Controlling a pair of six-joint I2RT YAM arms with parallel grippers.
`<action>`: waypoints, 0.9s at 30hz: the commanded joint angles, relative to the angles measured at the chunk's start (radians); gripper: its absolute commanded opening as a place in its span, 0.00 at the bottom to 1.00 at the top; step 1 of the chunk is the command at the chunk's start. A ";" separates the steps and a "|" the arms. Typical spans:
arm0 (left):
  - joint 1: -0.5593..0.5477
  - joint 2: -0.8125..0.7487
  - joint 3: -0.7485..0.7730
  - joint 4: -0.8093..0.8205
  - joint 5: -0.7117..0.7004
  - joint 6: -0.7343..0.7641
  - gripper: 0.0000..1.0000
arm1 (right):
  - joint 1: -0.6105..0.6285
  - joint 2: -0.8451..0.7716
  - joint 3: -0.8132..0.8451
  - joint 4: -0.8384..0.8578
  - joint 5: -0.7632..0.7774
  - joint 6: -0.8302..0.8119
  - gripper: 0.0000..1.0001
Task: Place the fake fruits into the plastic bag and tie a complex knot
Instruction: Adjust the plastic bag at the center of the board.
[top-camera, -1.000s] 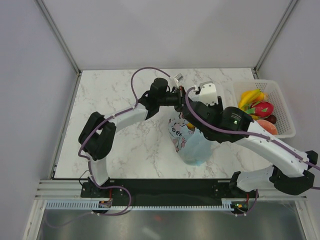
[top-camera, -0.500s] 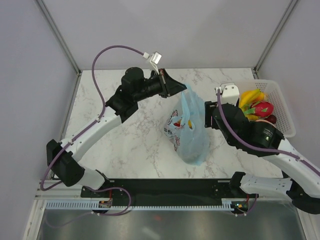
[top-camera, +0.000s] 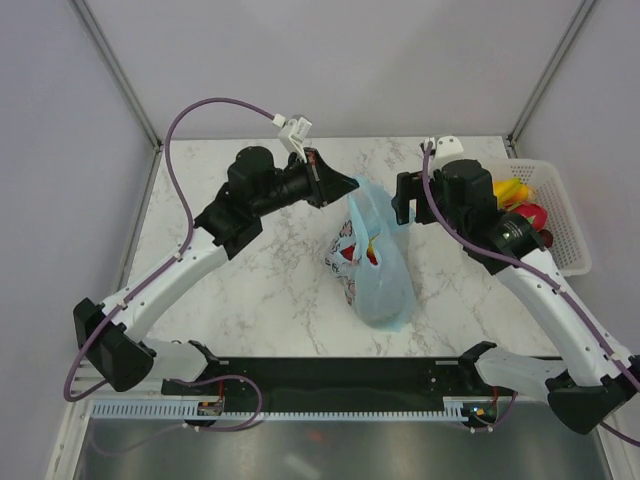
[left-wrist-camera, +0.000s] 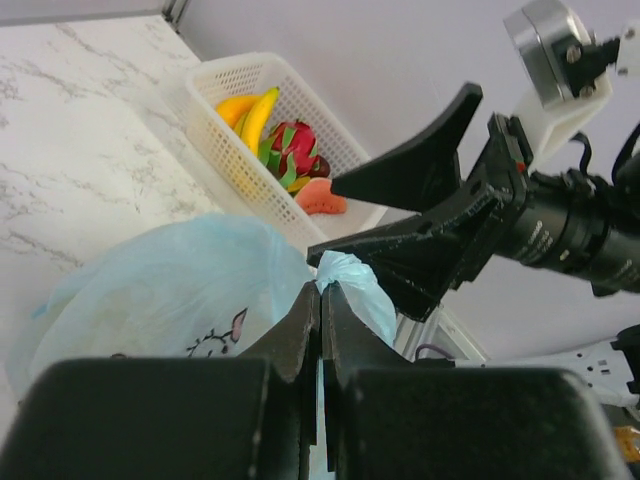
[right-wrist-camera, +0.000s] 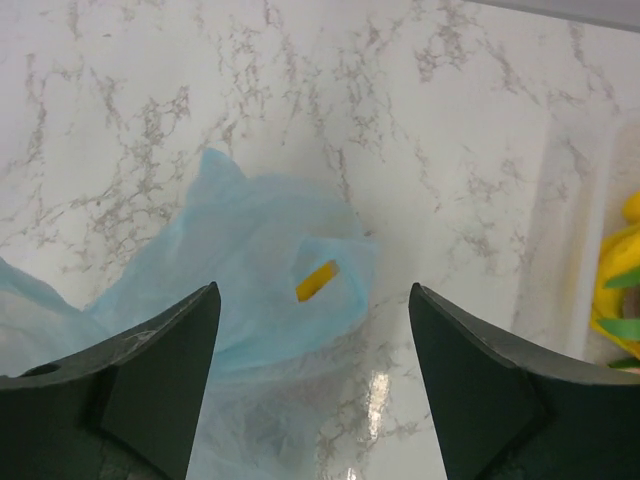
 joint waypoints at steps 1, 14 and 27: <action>0.003 -0.059 -0.058 0.005 0.025 0.059 0.02 | -0.060 0.038 -0.027 0.121 -0.285 -0.075 0.86; -0.022 -0.222 -0.301 0.168 -0.015 0.177 0.02 | -0.117 0.073 -0.019 0.112 -0.661 0.010 0.91; -0.034 -0.285 -0.295 0.162 0.007 0.173 0.02 | -0.115 0.171 -0.028 0.112 -0.616 0.022 0.24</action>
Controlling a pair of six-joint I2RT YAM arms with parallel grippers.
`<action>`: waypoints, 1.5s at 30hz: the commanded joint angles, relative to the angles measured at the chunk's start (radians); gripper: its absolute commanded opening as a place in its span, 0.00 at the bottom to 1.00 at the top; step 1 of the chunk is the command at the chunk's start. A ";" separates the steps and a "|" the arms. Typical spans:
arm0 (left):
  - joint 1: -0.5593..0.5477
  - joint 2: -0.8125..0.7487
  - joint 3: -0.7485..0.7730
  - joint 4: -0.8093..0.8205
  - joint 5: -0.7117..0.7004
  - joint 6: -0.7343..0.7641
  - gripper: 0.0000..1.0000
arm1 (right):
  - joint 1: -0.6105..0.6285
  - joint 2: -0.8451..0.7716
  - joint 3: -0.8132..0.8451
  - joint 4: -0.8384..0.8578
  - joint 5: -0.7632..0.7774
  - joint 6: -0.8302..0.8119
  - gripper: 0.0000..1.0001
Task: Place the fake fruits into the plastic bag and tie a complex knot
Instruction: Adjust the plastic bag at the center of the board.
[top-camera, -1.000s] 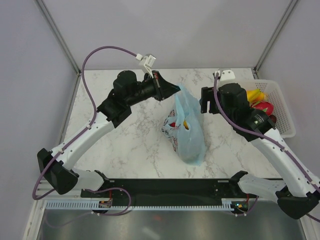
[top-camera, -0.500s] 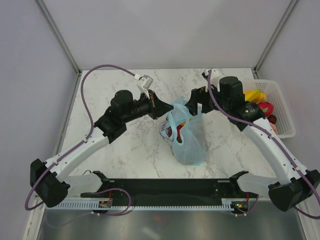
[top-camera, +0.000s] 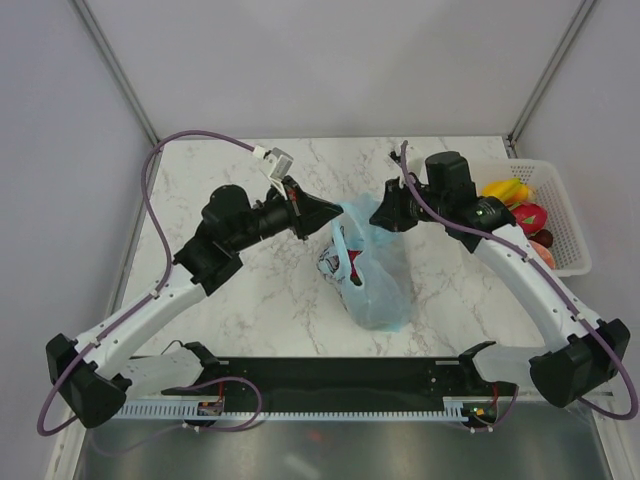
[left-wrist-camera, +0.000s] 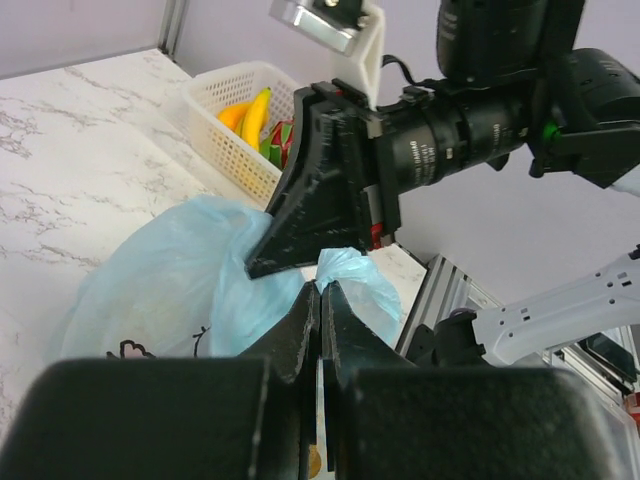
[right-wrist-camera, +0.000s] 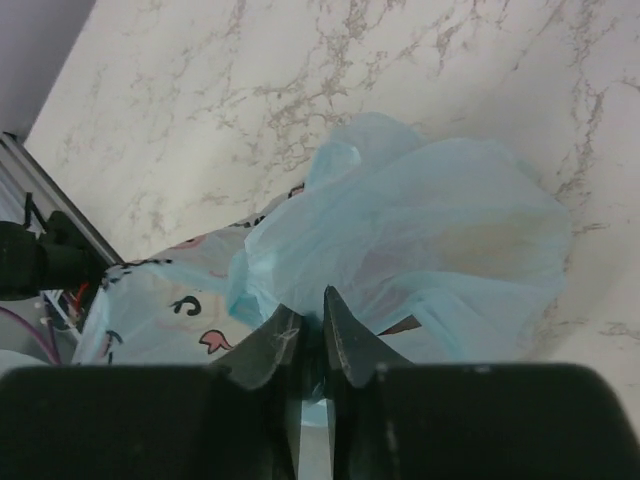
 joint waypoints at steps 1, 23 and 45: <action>-0.002 -0.043 0.017 0.020 -0.004 0.038 0.02 | -0.002 0.019 0.037 0.046 0.096 0.039 0.15; 0.182 -0.146 0.186 -0.175 -0.246 0.343 0.02 | -0.004 -0.278 0.063 -0.006 0.281 0.155 0.80; 0.182 -0.425 -0.077 -0.259 -0.396 0.434 0.02 | 0.235 -0.240 -0.241 0.459 0.023 -0.136 0.98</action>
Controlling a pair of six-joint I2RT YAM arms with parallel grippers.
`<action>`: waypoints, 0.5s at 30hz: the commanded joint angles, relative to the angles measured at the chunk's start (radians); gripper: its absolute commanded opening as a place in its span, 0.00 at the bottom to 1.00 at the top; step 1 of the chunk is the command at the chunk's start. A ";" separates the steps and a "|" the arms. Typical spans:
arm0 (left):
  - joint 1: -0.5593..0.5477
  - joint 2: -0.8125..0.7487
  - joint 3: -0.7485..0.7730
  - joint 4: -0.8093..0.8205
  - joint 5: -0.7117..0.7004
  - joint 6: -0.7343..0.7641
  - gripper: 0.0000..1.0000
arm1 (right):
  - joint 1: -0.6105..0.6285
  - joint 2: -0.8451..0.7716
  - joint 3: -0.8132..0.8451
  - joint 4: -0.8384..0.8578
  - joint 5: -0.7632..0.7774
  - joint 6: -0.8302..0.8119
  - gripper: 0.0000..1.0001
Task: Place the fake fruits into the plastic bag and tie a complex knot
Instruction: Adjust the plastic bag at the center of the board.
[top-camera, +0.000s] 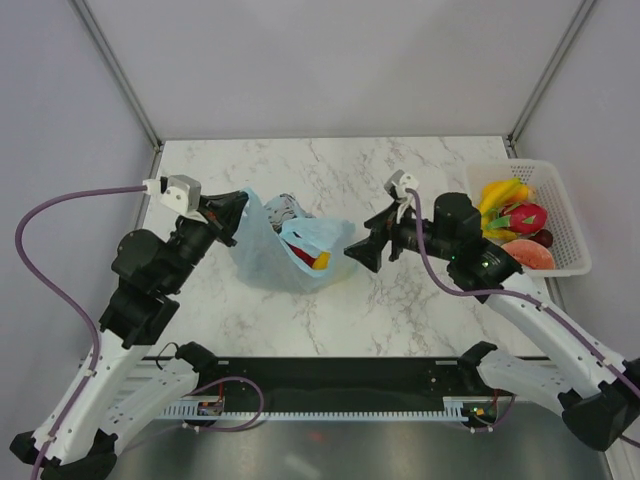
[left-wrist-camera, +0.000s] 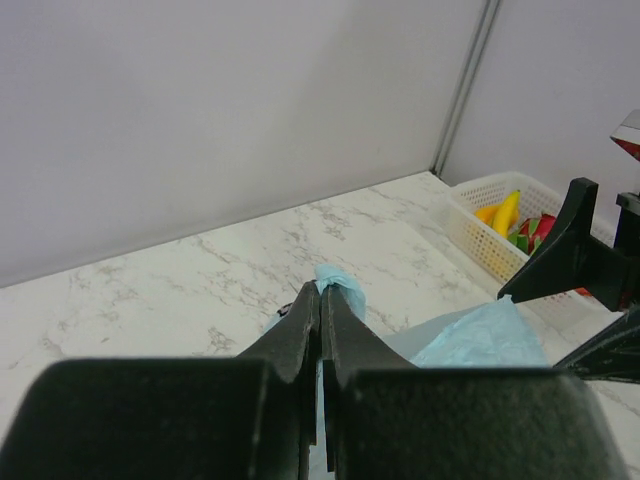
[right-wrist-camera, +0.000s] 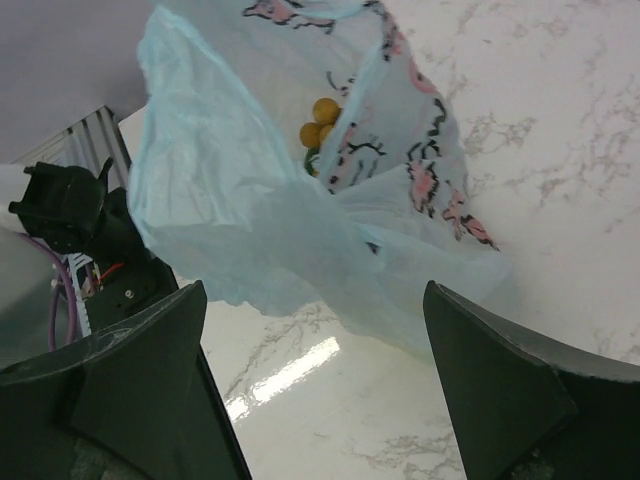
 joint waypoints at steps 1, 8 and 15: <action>0.004 -0.005 -0.031 -0.025 -0.067 0.059 0.02 | 0.129 0.070 0.112 0.048 0.113 -0.134 0.98; 0.004 -0.022 -0.063 -0.032 -0.110 0.096 0.02 | 0.293 0.115 0.129 0.120 0.267 -0.299 0.98; 0.004 -0.039 -0.061 -0.036 -0.158 0.148 0.02 | 0.353 0.162 0.194 0.118 0.506 -0.441 0.98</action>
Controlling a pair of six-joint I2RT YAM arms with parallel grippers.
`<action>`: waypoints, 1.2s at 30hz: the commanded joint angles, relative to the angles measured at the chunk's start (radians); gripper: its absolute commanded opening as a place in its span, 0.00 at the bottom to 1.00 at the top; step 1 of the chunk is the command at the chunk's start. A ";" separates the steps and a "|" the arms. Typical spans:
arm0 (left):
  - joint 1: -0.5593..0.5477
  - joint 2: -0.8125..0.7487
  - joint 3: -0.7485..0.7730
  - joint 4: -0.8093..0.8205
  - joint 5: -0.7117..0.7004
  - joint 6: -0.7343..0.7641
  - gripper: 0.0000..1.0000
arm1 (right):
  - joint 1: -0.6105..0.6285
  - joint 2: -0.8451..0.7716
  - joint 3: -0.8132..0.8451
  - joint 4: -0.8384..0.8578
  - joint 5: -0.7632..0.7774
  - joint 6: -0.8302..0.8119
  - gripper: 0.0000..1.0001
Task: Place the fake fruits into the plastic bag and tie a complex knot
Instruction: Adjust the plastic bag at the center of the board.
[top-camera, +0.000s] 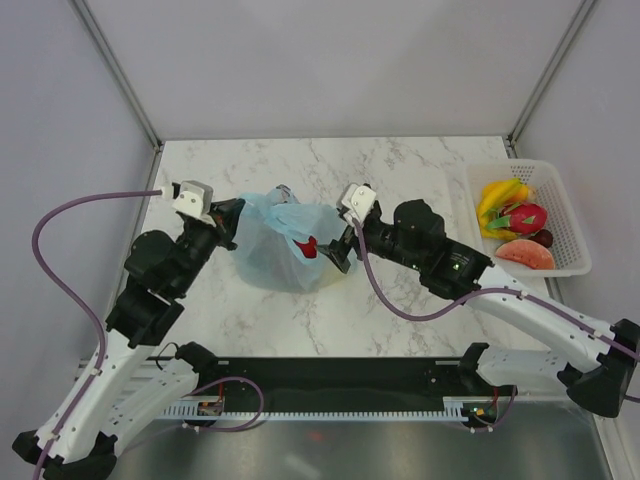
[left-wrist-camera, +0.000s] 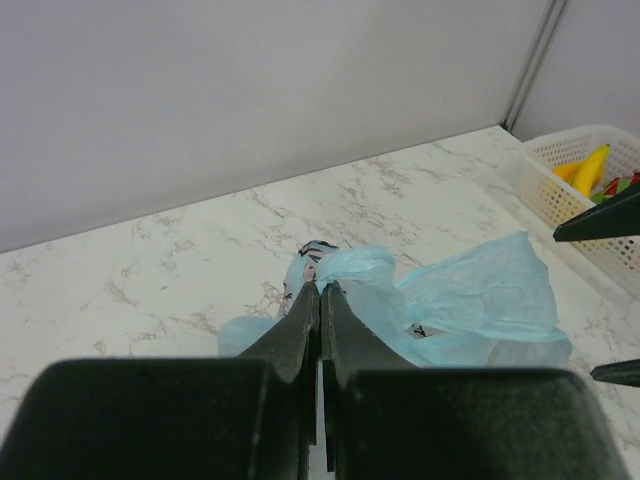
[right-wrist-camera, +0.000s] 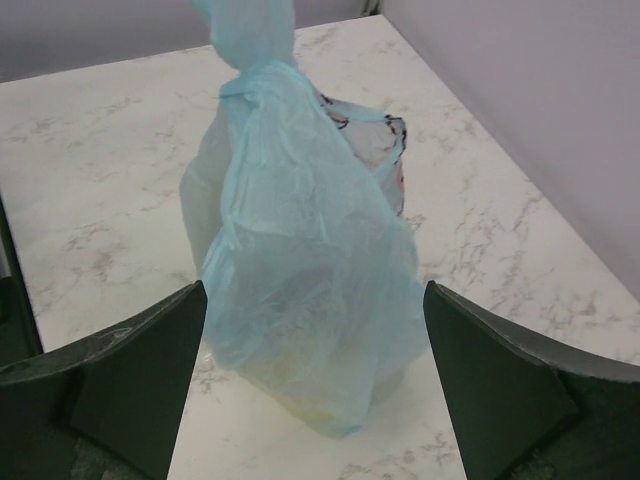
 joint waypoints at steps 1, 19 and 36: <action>0.004 -0.015 0.008 0.015 -0.062 0.076 0.02 | 0.031 0.047 0.104 0.035 0.162 -0.121 0.98; 0.004 0.014 0.081 -0.015 -0.111 0.111 0.02 | 0.218 0.386 0.330 -0.055 0.473 -0.247 0.98; 0.004 -0.012 0.061 -0.021 -0.102 0.112 0.02 | 0.153 0.345 0.310 0.050 0.619 -0.125 0.08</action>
